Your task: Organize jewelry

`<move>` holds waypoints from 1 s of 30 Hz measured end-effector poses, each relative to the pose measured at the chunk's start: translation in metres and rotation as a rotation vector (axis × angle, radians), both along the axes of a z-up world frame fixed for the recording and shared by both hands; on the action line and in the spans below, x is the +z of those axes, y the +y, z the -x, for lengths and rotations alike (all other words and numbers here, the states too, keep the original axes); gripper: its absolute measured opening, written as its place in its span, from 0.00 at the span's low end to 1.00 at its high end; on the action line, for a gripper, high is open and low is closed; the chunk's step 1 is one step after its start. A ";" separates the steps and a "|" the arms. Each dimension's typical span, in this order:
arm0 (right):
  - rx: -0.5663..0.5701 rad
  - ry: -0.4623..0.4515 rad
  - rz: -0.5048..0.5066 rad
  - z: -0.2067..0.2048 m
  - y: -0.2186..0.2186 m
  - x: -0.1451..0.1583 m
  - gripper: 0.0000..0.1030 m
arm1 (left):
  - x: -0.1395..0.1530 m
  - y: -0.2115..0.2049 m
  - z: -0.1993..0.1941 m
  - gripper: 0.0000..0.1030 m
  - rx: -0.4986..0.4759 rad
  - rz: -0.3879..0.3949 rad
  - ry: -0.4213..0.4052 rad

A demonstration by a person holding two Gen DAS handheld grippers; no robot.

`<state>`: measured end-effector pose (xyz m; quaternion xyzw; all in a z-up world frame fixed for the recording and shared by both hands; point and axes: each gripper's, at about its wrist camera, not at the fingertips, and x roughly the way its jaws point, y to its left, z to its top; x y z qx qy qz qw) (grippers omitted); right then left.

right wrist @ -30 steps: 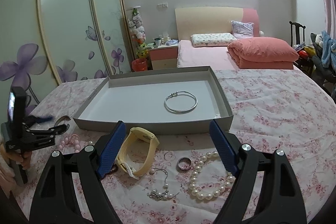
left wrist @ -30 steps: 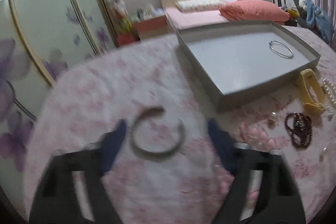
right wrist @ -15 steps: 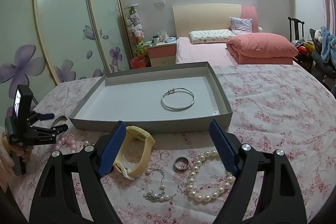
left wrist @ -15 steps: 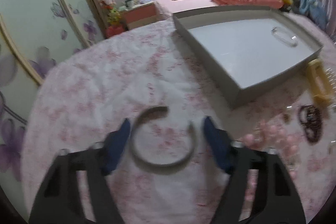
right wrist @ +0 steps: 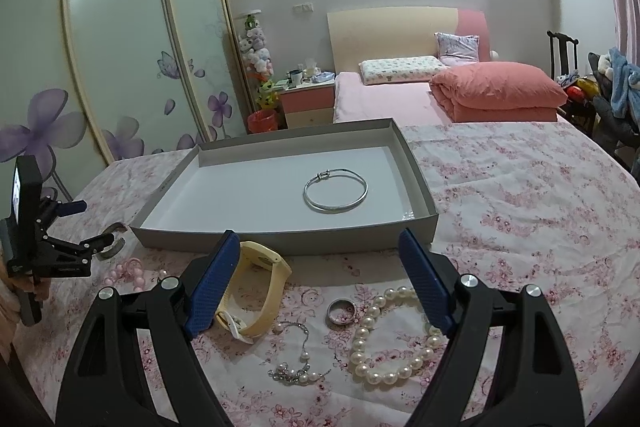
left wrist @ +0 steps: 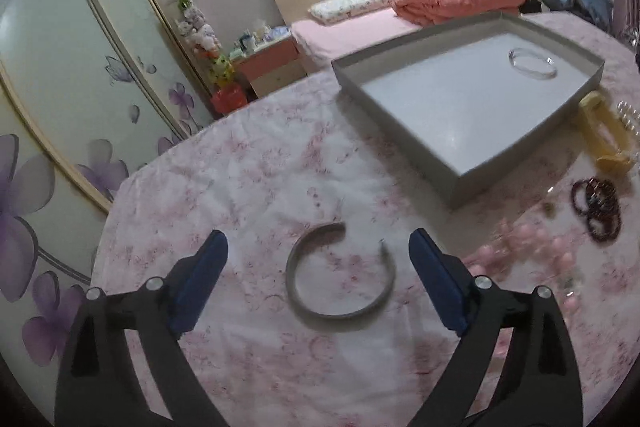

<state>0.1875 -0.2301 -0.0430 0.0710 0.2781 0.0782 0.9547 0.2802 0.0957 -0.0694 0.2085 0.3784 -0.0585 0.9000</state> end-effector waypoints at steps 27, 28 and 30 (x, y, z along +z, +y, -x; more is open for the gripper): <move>-0.007 0.011 0.003 -0.002 0.000 -0.006 0.79 | -0.015 0.003 -0.006 0.90 -0.171 0.025 0.053; -0.009 0.015 0.001 -0.002 -0.001 -0.007 0.79 | -0.017 0.004 -0.008 0.92 -0.174 0.011 0.063; -0.010 0.018 0.003 -0.003 -0.002 -0.007 0.79 | -0.020 0.008 -0.010 0.94 -0.184 0.014 0.096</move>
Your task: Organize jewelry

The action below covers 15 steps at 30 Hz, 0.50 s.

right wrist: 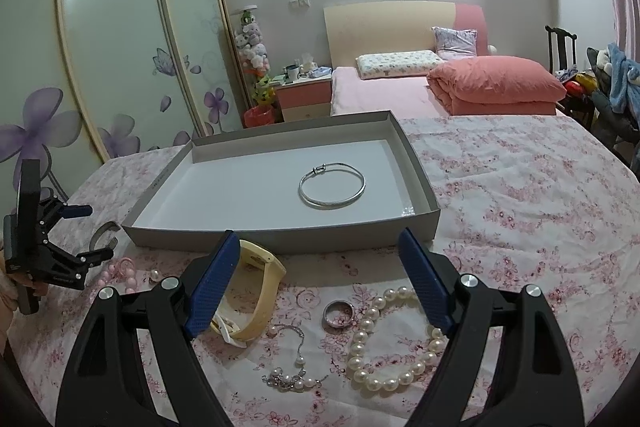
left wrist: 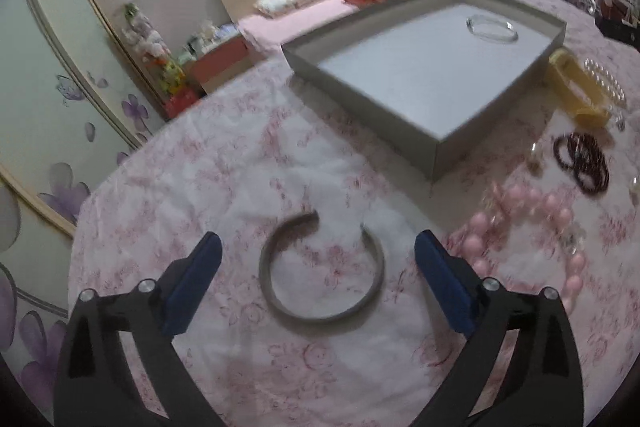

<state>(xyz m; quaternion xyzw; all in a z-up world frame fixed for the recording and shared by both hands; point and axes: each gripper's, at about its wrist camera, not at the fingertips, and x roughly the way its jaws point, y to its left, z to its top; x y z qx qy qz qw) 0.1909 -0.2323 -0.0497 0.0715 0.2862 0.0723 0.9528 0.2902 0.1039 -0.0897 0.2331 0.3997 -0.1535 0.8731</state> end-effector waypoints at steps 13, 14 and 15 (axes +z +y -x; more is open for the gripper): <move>-0.013 0.024 0.039 -0.011 0.007 -0.005 0.79 | -0.005 0.019 -0.018 0.82 -0.125 0.168 0.135; -0.013 0.026 0.041 -0.012 0.008 -0.006 0.79 | -0.006 0.019 -0.020 0.82 -0.126 0.180 0.142; -0.014 0.027 0.042 -0.012 0.008 -0.006 0.79 | -0.007 0.020 -0.022 0.82 -0.126 0.193 0.151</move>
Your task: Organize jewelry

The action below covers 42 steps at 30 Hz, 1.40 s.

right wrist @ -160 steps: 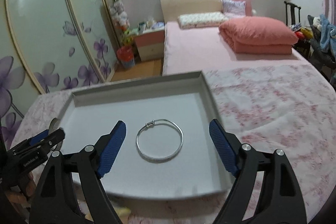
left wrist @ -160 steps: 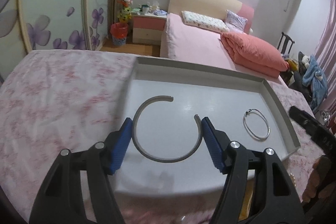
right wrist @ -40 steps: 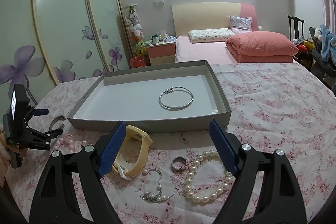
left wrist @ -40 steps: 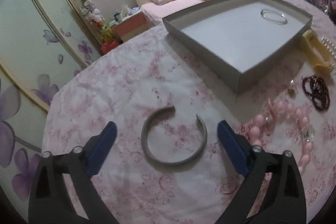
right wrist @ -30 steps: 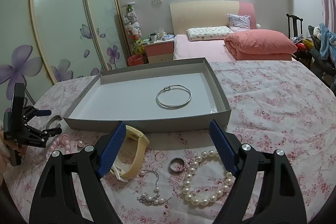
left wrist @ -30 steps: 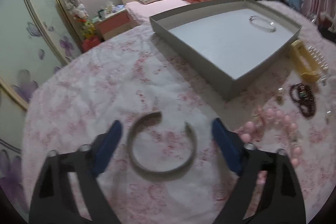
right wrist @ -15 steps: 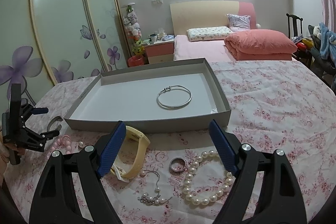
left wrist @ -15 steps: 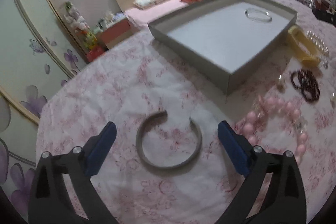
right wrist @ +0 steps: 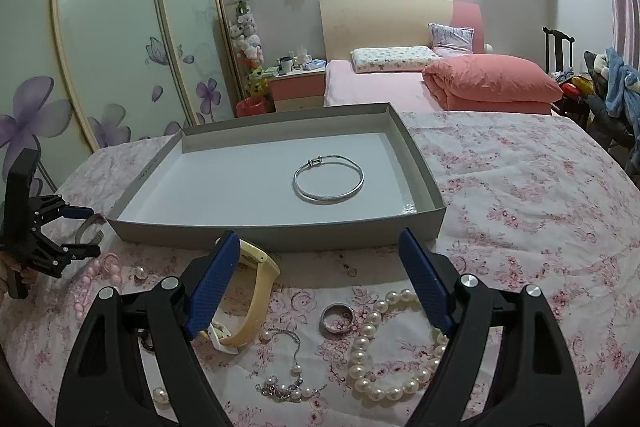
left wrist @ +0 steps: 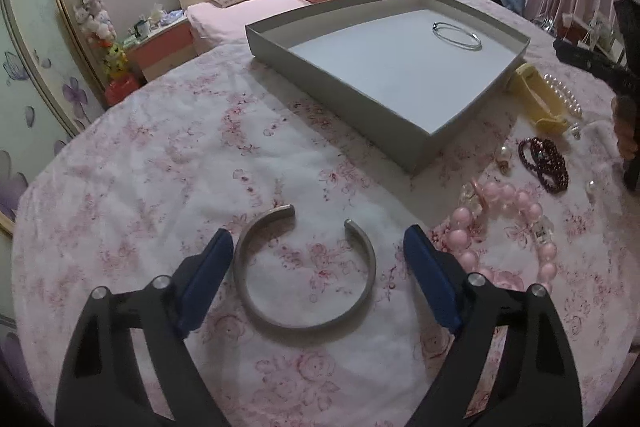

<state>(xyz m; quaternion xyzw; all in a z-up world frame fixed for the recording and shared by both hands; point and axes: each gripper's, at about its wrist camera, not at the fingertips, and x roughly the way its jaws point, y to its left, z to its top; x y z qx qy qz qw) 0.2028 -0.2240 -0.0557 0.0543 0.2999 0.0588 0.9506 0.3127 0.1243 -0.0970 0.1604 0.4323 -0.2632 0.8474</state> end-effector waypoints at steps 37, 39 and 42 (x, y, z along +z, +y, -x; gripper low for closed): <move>-0.029 -0.194 0.098 -0.032 -0.008 0.045 0.71 | 0.097 -0.147 0.045 0.63 0.513 0.218 -0.416; 0.019 -0.089 0.107 -0.058 -0.008 0.037 0.69 | 0.094 -0.139 0.048 0.63 0.528 0.217 -0.429; 0.048 0.026 0.108 -0.088 -0.008 0.025 0.69 | 0.100 -0.122 0.057 0.63 0.562 0.229 -0.453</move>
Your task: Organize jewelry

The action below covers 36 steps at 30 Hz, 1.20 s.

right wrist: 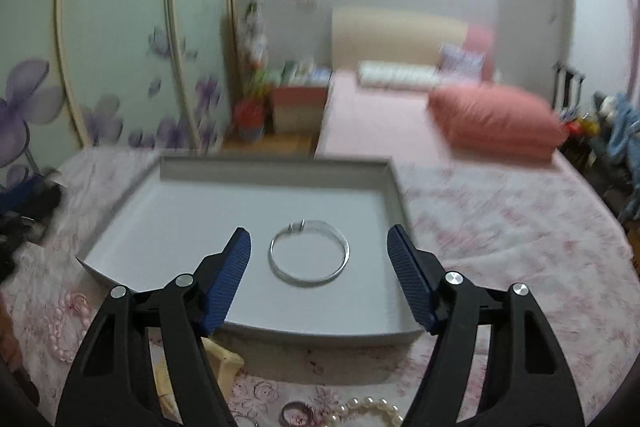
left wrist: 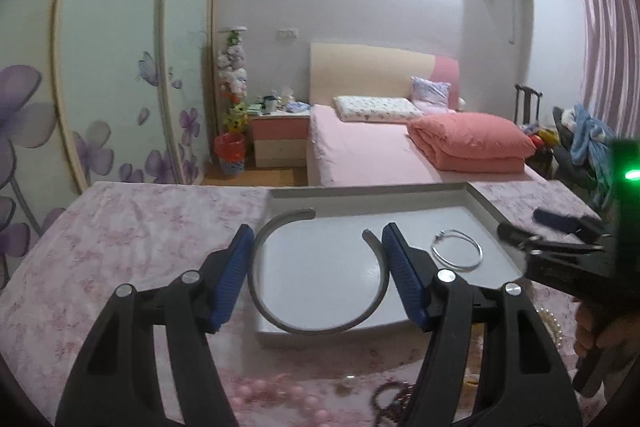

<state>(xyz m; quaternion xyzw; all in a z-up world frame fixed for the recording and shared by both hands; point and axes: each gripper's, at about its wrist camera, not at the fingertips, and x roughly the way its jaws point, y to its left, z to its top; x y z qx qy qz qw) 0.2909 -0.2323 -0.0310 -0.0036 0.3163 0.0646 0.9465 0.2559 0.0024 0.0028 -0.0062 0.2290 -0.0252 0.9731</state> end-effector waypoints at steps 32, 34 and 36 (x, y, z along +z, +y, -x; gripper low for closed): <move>-0.025 0.266 -0.028 -0.050 0.017 -0.045 0.69 | 0.004 0.053 0.018 0.63 0.064 0.023 -0.042; -0.024 0.202 -0.063 -0.037 0.014 -0.034 0.69 | 0.005 0.051 0.021 0.63 0.062 0.025 -0.046; -0.023 0.145 -0.086 -0.024 0.013 -0.024 0.69 | 0.005 0.049 0.026 0.63 0.061 0.028 -0.054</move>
